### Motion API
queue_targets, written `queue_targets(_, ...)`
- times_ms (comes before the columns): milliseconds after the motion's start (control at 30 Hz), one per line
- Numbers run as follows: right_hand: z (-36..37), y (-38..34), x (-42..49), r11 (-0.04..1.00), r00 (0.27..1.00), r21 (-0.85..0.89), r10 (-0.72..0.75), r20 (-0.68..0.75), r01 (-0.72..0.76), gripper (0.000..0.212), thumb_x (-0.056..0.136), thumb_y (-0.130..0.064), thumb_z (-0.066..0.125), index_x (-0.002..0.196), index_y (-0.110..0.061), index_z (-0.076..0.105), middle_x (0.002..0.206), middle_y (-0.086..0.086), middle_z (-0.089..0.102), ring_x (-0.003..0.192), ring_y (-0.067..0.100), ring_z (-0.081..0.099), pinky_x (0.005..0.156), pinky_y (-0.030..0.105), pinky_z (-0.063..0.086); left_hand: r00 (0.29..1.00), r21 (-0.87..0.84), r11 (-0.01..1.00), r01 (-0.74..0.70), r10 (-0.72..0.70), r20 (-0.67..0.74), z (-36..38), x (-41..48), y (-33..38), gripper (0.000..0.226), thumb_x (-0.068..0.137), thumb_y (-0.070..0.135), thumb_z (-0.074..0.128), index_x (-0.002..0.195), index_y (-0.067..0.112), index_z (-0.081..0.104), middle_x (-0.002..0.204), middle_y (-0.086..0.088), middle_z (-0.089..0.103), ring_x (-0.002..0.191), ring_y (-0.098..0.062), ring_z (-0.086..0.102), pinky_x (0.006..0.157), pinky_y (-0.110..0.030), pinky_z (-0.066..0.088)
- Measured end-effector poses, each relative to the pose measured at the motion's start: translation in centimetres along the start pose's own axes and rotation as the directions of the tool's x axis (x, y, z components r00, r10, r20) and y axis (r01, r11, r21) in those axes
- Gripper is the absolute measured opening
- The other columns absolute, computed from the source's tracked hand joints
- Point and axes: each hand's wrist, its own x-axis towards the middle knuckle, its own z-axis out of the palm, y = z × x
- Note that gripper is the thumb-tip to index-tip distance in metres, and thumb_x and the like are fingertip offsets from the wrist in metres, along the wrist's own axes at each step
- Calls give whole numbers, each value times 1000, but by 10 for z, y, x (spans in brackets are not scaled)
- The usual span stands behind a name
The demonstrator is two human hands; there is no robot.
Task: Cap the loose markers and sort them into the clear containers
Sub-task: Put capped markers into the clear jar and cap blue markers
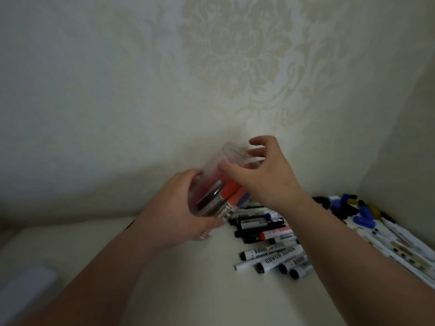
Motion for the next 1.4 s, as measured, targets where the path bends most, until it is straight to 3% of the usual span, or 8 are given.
queue_targets(100, 17, -15, 4, 995, 996, -61, -73, 58, 77, 93, 60, -48, 91, 134, -31, 37, 123, -10, 48, 90, 0, 63, 50, 17, 54, 996, -98, 993, 65, -71, -58, -2, -1, 2, 99, 42, 59, 90, 129, 40, 47, 117, 23, 57, 102, 7, 59, 85, -18, 48)
queue_targets(367, 27, -9, -1, 953, 976, -251, -126, 175, 168, 108, 55, -65, 86, 143, -39, 28, 140, -14, 43, 118, 3, 53, 92, 22, 51, 959, -121, 951, 284, -281, 38, -11, -8, -1, 76, 44, 47, 97, 105, 33, 55, 95, 17, 73, 84, 4, 69, 79, -32, 58)
queue_targets(567, -42, 9, -25, 971, 999, -239, -18, -31, 10, 48, 83, -62, 61, 122, -34, 55, 110, -16, 63, 95, -2, 61, 73, 20, 49, 915, 329, 891, 314, -377, 147, -48, -17, 29, 61, 52, 70, 85, 89, 29, 59, 82, 12, 65, 74, -2, 61, 63, -28, 46)
queue_targets(633, -78, 22, -29, 963, 993, -262, 31, -113, -59, 20, 91, -48, 62, 98, -30, 67, 90, -8, 71, 85, 8, 67, 71, 30, 53, 947, 339, 910, 238, -294, 127, -56, -23, 51, 44, 62, 66, 80, 75, 27, 65, 69, 10, 67, 64, -4, 61, 60, -29, 47)
queue_targets(767, -152, 52, -45, 942, 953, -240, 175, -246, -235, 22, 93, -29, 67, 78, -14, 71, 64, -2, 71, 53, 7, 61, 50, 25, 47, 981, 90, 996, 21, -38, 189, -8, -19, 110, 36, 75, 54, 73, 66, 21, 66, 55, 8, 64, 45, -3, 52, 47, -19, 39)
queue_targets(900, -206, 75, -60, 885, 913, -319, 229, -338, -340, 26, 96, -25, 64, 76, -11, 72, 65, 2, 71, 55, 13, 61, 59, 29, 49, 963, -9, 992, -123, 122, 242, 86, 5, 156, 42, 85, 50, 71, 61, 18, 58, 54, 1, 57, 42, -5, 44, 41, -16, 32)
queue_targets(1200, -248, 143, -73, 745, 919, -551, 223, -325, -375, 15, 95, -27, 61, 82, -24, 68, 74, -4, 66, 70, 19, 63, 65, 34, 53, 983, -223, 973, -61, 20, -182, 175, 38, 153, 12, 95, 17, 63, 85, 23, 61, 65, 8, 60, 56, -6, 56, 54, -24, 46)
queue_targets(1400, -242, 144, -70, 729, 942, -598, 227, -248, -333, 11, 94, -25, 60, 93, -27, 70, 88, -9, 67, 73, 12, 61, 70, 31, 54, 982, -95, 994, -51, 32, -184, 146, 48, 127, 9, 92, 13, 66, 86, 20, 68, 71, 10, 63, 71, -5, 58, 52, -6, 37)
